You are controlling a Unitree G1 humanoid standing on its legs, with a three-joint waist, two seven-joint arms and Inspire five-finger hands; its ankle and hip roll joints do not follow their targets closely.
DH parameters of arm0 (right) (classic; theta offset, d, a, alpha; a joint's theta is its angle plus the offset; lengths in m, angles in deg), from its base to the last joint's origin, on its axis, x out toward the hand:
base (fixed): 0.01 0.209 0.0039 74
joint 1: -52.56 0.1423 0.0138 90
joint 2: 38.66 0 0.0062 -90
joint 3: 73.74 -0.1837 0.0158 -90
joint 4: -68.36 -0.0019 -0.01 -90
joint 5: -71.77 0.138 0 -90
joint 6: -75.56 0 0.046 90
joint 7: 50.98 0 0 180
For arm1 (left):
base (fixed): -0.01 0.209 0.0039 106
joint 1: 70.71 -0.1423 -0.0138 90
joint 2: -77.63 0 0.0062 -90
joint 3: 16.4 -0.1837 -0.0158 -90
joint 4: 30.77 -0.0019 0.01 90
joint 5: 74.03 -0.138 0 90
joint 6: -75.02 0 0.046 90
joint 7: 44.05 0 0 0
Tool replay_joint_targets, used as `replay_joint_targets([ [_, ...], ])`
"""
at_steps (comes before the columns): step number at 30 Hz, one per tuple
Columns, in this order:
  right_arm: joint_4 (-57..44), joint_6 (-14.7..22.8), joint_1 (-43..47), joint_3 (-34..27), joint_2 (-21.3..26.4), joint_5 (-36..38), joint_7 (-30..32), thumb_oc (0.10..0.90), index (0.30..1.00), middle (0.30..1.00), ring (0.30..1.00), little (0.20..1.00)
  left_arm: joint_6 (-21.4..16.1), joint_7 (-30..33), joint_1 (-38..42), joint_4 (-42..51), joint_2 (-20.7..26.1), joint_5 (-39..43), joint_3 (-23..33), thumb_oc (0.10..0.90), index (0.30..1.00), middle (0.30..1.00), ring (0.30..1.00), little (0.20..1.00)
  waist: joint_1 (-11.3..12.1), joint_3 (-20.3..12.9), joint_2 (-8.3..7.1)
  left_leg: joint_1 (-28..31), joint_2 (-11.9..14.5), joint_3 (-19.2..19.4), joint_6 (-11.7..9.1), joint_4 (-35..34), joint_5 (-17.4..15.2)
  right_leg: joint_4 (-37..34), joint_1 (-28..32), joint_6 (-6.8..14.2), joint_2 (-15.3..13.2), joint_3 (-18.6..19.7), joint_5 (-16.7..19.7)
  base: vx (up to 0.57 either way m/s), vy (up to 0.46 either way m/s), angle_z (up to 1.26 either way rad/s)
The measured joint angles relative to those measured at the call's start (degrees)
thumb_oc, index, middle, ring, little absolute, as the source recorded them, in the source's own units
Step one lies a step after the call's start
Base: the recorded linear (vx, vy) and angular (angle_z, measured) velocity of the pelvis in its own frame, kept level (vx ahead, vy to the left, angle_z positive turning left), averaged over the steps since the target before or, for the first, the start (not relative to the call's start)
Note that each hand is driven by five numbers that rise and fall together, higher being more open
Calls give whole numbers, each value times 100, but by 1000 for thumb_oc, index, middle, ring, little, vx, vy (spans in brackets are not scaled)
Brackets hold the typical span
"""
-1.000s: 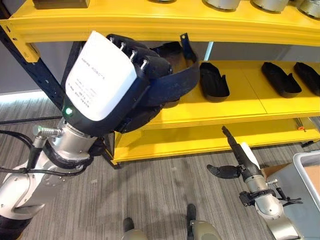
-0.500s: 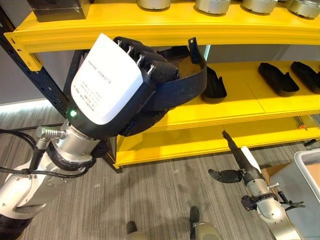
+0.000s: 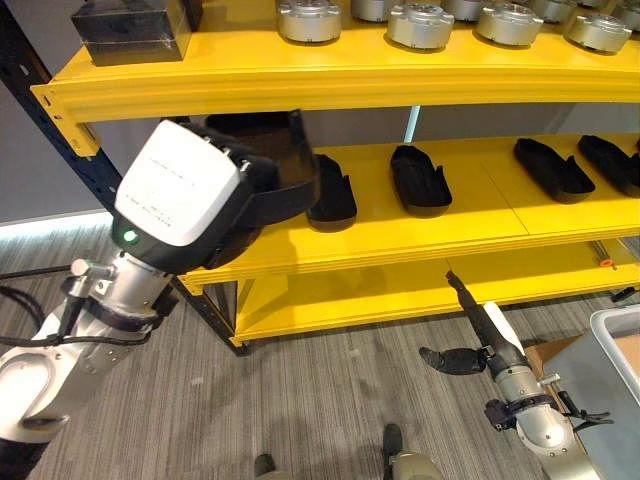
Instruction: Move parts from the plastic box to the shelf.
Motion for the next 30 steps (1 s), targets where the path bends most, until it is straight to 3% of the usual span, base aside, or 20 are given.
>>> replay_joint_targets([
  [4, 12, 6, 14, -1, -9, 0, -57, 900, 1000, 1000, 1000, 1000, 10, -15, -487, -177, 1, -238, 103, 400, 300, 300, 300, 300, 40, -16, -27, -21, -6, 13, -3, -54, 41, 2, -56, -29, 0, 3, 43, 0, 0, 0],
  [16, 23, 6, 40, 4, 5, -1, -122, 900, 1000, 1000, 1000, 1000, -17, -19, -455, -631, 237, -666, 56, 400, 300, 300, 300, 300, -21, -4, -7, -44, -5, 42, -9, -93, 56, -18, -110, -3, 2, -8, 13, -2, 1, -1],
  [22, 98, 13, 50, 8, 12, -4, -158, 900, 1000, 1000, 1000, 1000, 6, -26, 149, -1118, 272, -890, -373, 400, 300, 300, 300, 300, -53, 38, 18, -56, -3, 50, -11, -97, 54, -29, -122, 4, 3, -10, 6, 0, 0, 0],
  [30, 224, 21, 101, 117, 14, -10, -162, 900, 1000, 1000, 1000, 1000, 39, -35, 1240, -1545, 699, -966, -1395, 400, 300, 300, 300, 300, -90, 111, 13, -116, -6, 93, -45, -99, 66, -29, -205, -1, 31, 11, 53, -8, 3, -3],
])
